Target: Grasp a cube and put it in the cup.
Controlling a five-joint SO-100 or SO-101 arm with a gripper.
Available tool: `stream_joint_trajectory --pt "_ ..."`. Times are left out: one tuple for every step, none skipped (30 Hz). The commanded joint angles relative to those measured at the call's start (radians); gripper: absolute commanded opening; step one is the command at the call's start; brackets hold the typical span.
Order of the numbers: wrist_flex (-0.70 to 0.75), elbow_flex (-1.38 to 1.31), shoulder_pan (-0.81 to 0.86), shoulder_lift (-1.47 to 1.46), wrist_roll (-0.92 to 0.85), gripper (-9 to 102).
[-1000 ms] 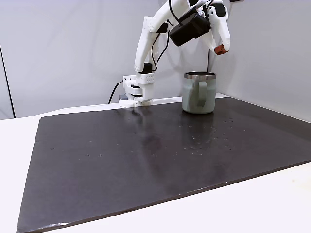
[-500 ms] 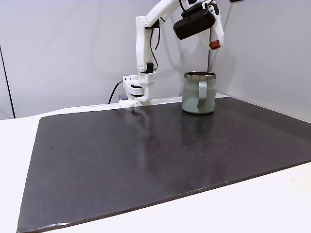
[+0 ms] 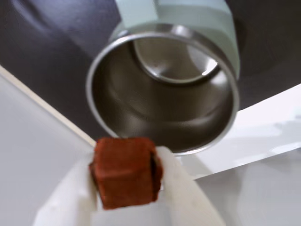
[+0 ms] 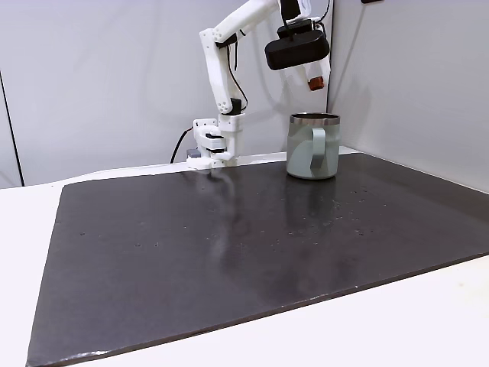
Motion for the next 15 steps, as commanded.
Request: stream_joint_trajectory --pt "0.009 0.025 0.023 0.041 -0.031 4" --pt "0.009 0.032 0.026 0.037 -0.035 4" --pt "0.009 0.04 0.029 0.034 -0.037 4" --pt "0.009 0.044 0.029 0.029 -0.038 4" --pt "0.009 0.049 0.031 0.025 -0.041 4" --pt "0.009 0.054 0.031 0.02 -0.044 4" --pt "0.009 0.058 0.031 0.015 -0.044 4" --pt "0.009 0.061 0.031 0.014 -0.044 4" --pt "0.009 0.064 0.031 0.012 -0.044 4" --pt "0.009 0.066 0.031 0.012 -0.046 5" --pt "0.009 0.067 0.032 0.012 -0.046 5" --pt "0.009 0.071 0.032 0.012 -0.046 5" --pt "0.009 0.074 0.032 0.011 -0.046 5" --pt "0.009 0.078 0.031 0.009 -0.048 5" --pt "0.009 0.084 0.031 0.006 -0.049 5"
